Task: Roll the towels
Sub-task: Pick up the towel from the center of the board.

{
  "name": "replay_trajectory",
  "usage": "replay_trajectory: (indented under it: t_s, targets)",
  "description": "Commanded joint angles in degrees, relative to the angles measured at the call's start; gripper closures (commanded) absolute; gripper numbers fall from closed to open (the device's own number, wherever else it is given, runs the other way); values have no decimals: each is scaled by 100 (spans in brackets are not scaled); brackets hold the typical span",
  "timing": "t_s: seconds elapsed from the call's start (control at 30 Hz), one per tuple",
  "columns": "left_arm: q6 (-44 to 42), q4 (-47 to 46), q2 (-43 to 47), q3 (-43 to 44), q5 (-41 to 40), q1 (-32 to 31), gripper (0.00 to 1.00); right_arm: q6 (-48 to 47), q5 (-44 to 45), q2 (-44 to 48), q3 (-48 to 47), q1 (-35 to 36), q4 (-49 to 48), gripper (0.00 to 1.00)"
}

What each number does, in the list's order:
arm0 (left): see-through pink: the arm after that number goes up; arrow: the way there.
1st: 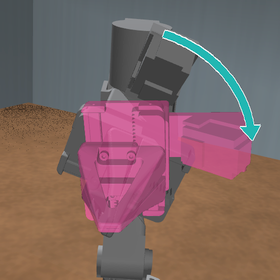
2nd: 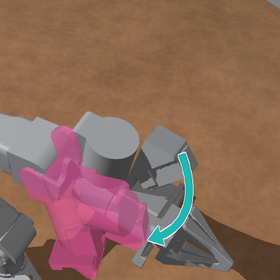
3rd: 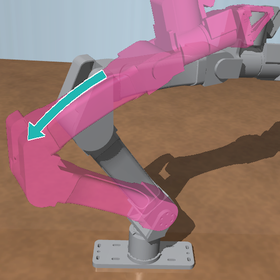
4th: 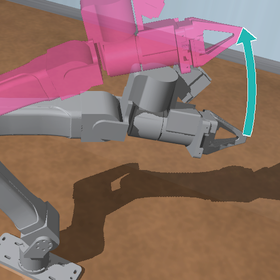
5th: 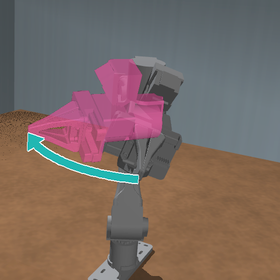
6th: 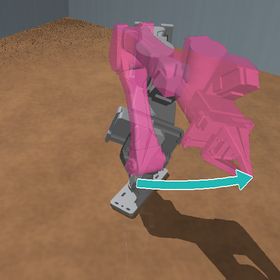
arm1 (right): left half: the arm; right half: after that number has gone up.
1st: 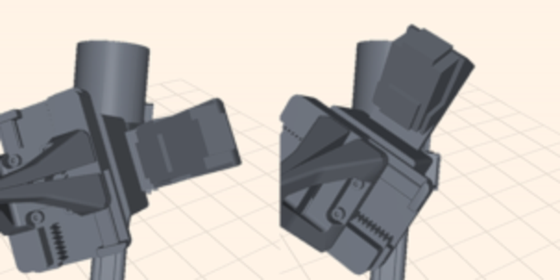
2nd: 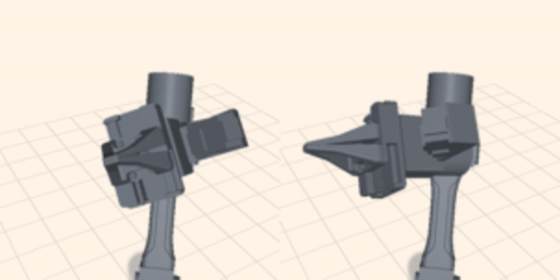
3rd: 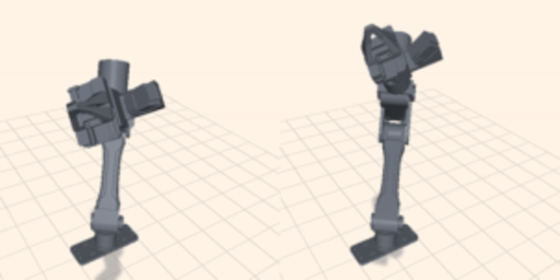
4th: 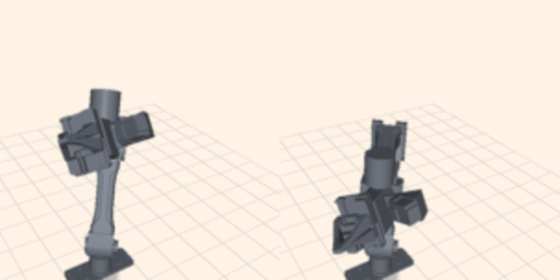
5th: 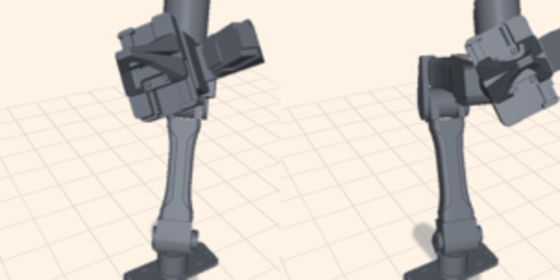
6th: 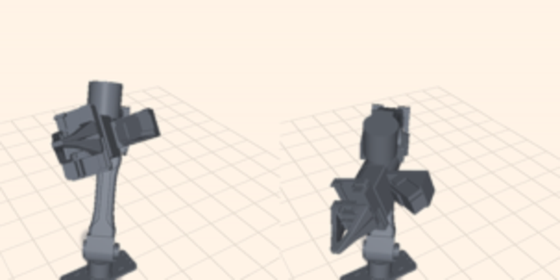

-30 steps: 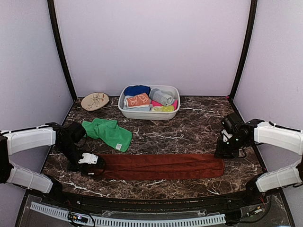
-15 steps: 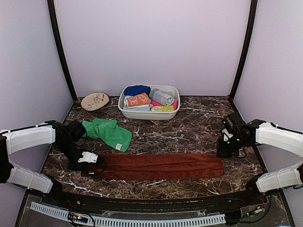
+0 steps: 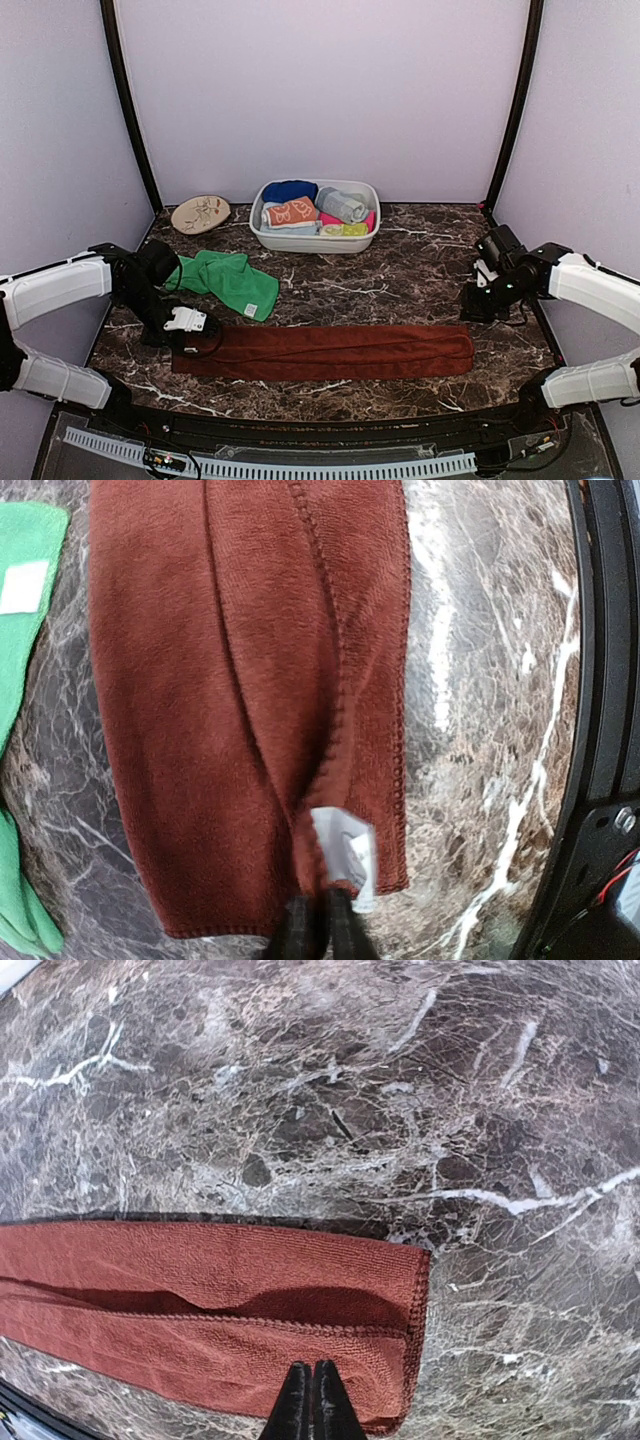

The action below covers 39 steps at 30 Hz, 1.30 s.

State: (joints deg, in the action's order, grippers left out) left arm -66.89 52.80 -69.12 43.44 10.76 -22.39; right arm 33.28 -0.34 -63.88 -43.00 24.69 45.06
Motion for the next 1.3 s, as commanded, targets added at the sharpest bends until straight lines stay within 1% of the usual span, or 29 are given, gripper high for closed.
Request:
replay_trajectory:
  t_s: [0.0,0.1,0.13,0.17,0.23,0.4,0.53,0.6,0.73,0.8,0.83,0.93,1.07,1.27]
  targets:
    - [19,206,41,57,104,-14,79,-51,127,-15,-98,-35,58,75]
    - [72,372,-65,-16,478,-36,68,8,123,-85,53,-41,-110,55]
    - [98,414,-92,-42,591,-55,62,26,114,-89,102,-42,-166,50]
    - [112,431,-100,-72,694,-91,58,41,111,-102,137,-42,-208,48]
    - [121,418,-78,-155,796,-203,56,64,103,-105,194,-43,-280,46]
    - [118,342,-124,-234,792,-513,54,50,98,-160,200,-43,-264,46]
    - [109,-19,-135,-384,415,-626,56,47,119,-154,211,-43,-245,45]
    - [41,-93,-101,-503,171,-633,57,43,120,-136,218,-43,-233,42]
    - [-51,-193,42,-706,-485,-626,61,31,107,-129,249,-43,-245,41]
    - [-96,-200,122,-772,-714,-634,66,22,84,-178,248,-43,-258,41]
    - [-121,-223,146,-806,-776,-632,69,21,67,-216,251,-43,-279,41]
    - [-98,-454,152,-883,-870,-631,87,29,-19,-338,264,-51,-431,41]
    - [28,-569,31,-763,-780,-626,99,76,-83,-452,321,-56,-584,44]
    - [126,-459,-49,-571,-568,-631,100,105,-55,-646,457,-52,-662,46]
